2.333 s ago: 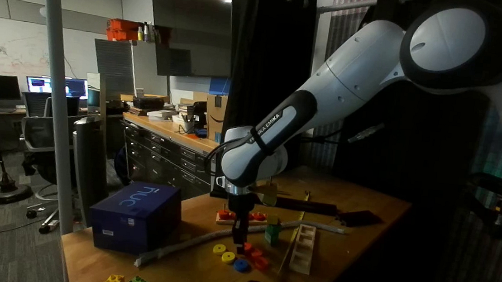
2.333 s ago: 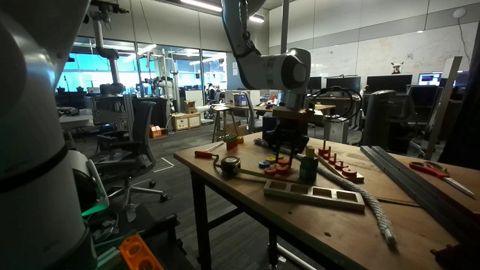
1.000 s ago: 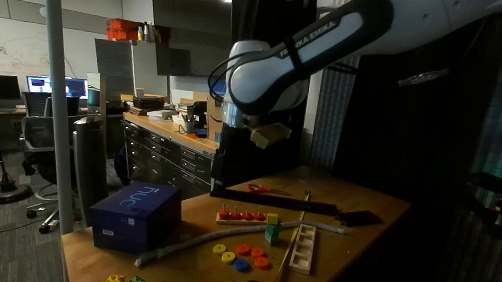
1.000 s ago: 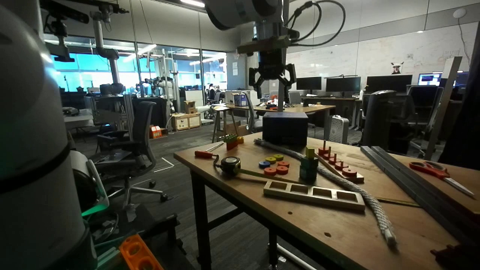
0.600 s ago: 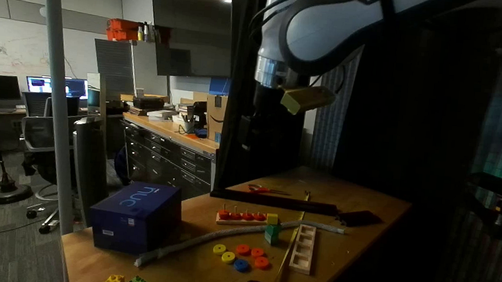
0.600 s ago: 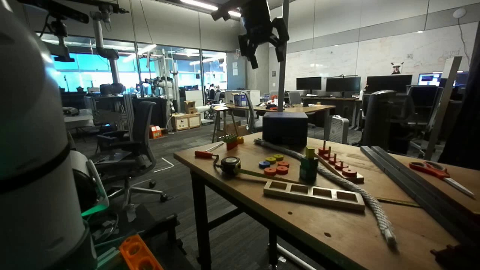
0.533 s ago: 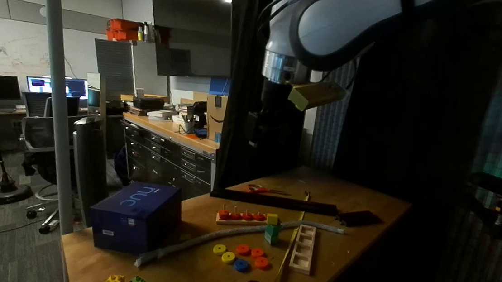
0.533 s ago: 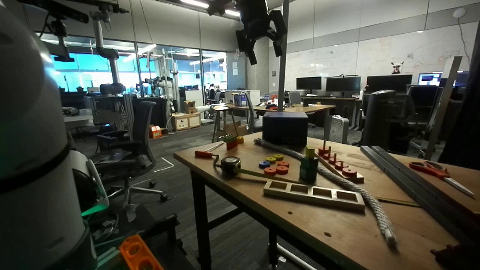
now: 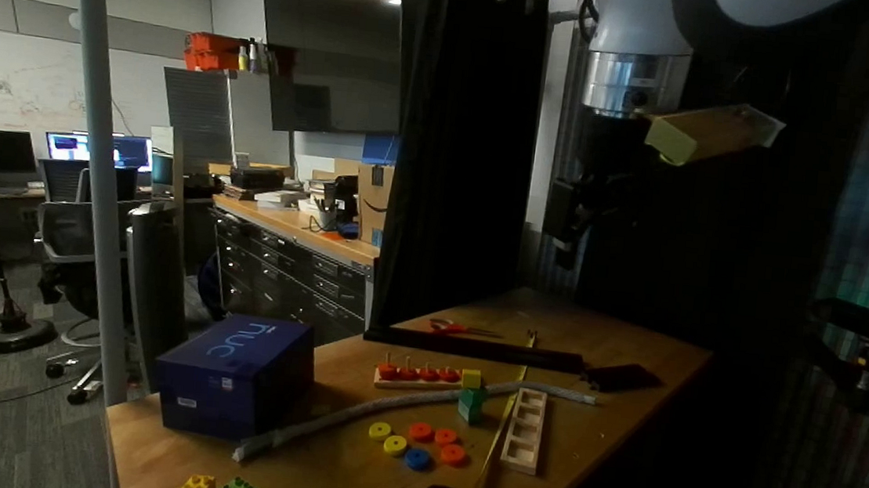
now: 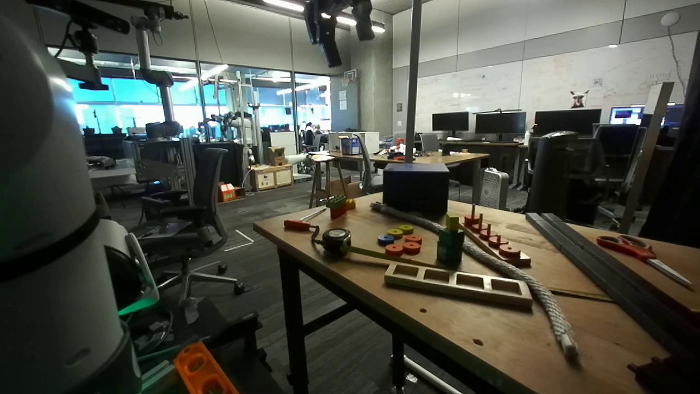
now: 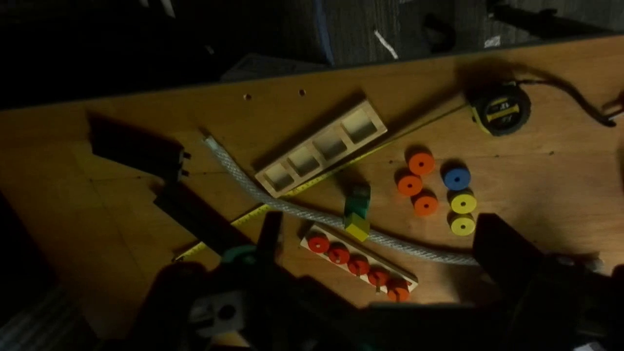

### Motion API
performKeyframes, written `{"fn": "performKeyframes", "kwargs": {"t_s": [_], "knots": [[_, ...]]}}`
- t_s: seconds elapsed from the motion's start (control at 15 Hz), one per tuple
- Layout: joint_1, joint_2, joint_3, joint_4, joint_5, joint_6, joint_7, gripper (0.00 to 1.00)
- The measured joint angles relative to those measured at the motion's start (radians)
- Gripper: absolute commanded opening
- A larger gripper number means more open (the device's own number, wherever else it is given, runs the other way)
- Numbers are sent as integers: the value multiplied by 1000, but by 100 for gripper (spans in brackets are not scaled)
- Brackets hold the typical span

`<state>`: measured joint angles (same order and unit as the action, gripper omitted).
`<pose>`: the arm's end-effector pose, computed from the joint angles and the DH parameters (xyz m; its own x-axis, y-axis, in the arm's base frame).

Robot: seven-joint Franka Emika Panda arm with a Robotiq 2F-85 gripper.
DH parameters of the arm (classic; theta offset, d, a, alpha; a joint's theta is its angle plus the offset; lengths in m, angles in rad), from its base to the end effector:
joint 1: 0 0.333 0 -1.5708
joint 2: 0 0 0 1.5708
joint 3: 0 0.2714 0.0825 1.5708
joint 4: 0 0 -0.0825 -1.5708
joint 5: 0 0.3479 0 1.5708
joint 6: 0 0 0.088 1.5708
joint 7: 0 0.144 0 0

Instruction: Remove the orange object from the thing and put it on the table

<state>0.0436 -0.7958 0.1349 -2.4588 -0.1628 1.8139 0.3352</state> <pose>0.3247 0.0424 0.5040 0.9671 -0.1364 0.2146 -0.1794 -0.9641 0.1957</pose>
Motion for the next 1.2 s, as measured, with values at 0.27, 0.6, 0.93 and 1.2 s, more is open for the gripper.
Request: {"fn": "performKeyframes", "kwargs": {"t_s": [0.27,0.6,0.93,1.2], "knots": [[21,-41,-70,-45,97,-51,-167,100],[30,-49,-105,-65,142,-85,-254,100],[29,-45,-102,-65,142,-85,-254,100],[29,-45,-102,-65,142,-85,-254,100]]}}
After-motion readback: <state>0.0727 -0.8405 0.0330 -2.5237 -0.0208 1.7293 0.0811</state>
